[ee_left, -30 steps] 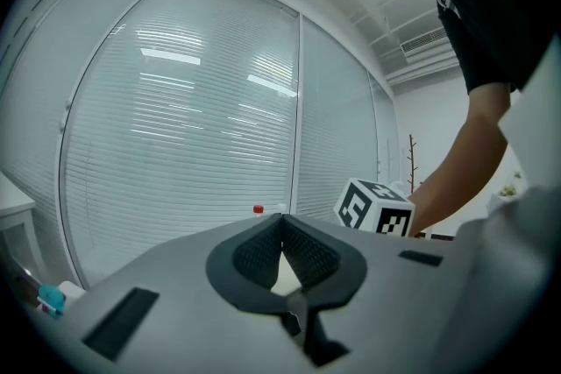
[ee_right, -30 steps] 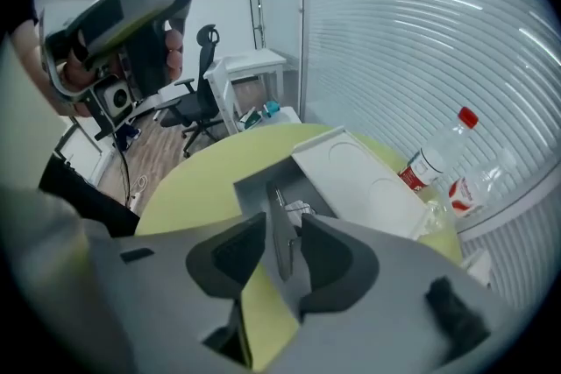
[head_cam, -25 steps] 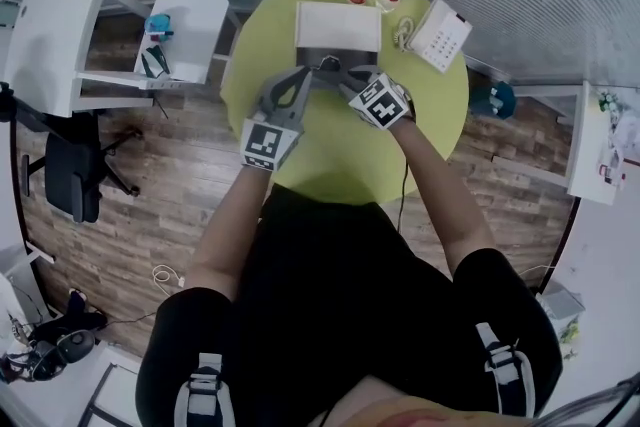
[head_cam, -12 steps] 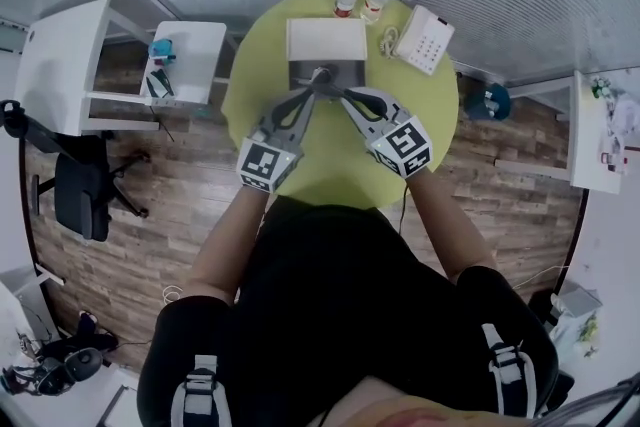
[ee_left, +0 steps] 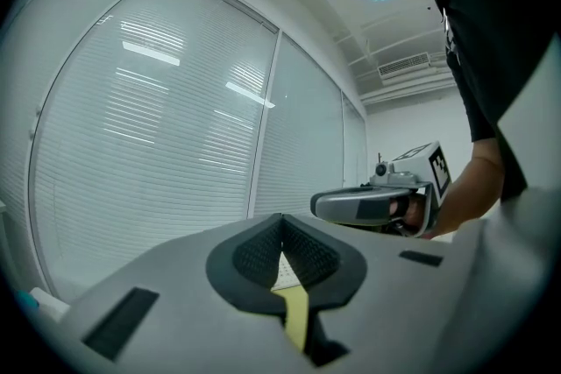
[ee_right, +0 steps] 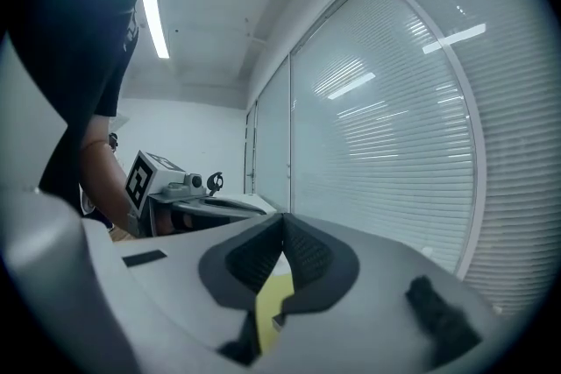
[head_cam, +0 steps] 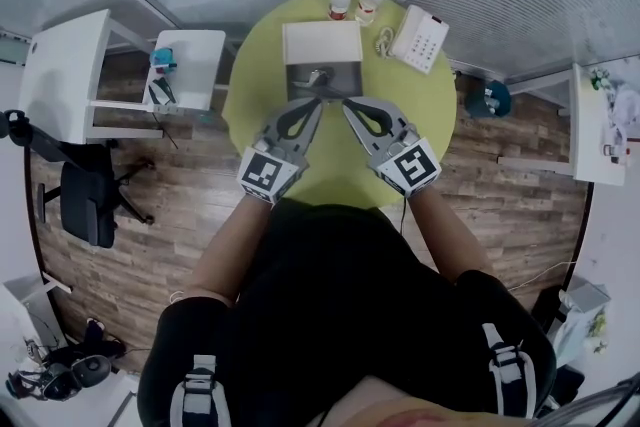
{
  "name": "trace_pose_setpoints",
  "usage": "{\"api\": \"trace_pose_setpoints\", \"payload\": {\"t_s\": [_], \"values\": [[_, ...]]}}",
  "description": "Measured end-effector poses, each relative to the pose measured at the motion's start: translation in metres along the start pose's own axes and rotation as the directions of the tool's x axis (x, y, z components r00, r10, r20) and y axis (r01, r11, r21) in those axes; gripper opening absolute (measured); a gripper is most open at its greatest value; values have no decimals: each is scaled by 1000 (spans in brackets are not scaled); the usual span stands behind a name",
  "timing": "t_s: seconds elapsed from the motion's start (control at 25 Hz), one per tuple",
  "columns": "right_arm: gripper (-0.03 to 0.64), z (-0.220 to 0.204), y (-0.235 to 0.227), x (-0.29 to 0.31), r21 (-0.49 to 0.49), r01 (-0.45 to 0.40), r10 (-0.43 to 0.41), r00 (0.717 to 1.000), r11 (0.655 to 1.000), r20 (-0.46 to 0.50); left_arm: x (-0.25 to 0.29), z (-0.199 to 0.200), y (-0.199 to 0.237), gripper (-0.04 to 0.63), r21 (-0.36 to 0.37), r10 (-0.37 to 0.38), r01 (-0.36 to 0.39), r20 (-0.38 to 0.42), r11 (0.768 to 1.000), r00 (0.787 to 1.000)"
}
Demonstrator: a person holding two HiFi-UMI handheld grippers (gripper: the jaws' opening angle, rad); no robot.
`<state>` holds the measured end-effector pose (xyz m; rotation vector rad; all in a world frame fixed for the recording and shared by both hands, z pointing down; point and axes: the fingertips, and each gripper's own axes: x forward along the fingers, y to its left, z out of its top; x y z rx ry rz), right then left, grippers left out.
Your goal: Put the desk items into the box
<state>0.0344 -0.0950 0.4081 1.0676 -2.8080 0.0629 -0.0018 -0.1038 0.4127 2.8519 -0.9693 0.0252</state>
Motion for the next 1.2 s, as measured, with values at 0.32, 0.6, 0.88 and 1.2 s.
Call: {"api": "trace_pose_setpoints", "payload": {"t_s": [0.32,0.6,0.88,1.2], "values": [[17,5,-5,0,6,18,-18,999,1000,28,4,3,-5,11,12,-20,20,0,1000,1000],[17,5,-11,2,2,21,-21,999,1000,35,7,1,-4,11,19,-19,20,-8,1000,1000],[17,-1,-12,2,0,16,-16,1000,1000,-2,8,4,-1,11,36,-13,13,1,999,1000],[17,8,-14,3,12,20,-21,998,1000,52,11,7,-3,11,51,-13,13,-2,999,1000]]}}
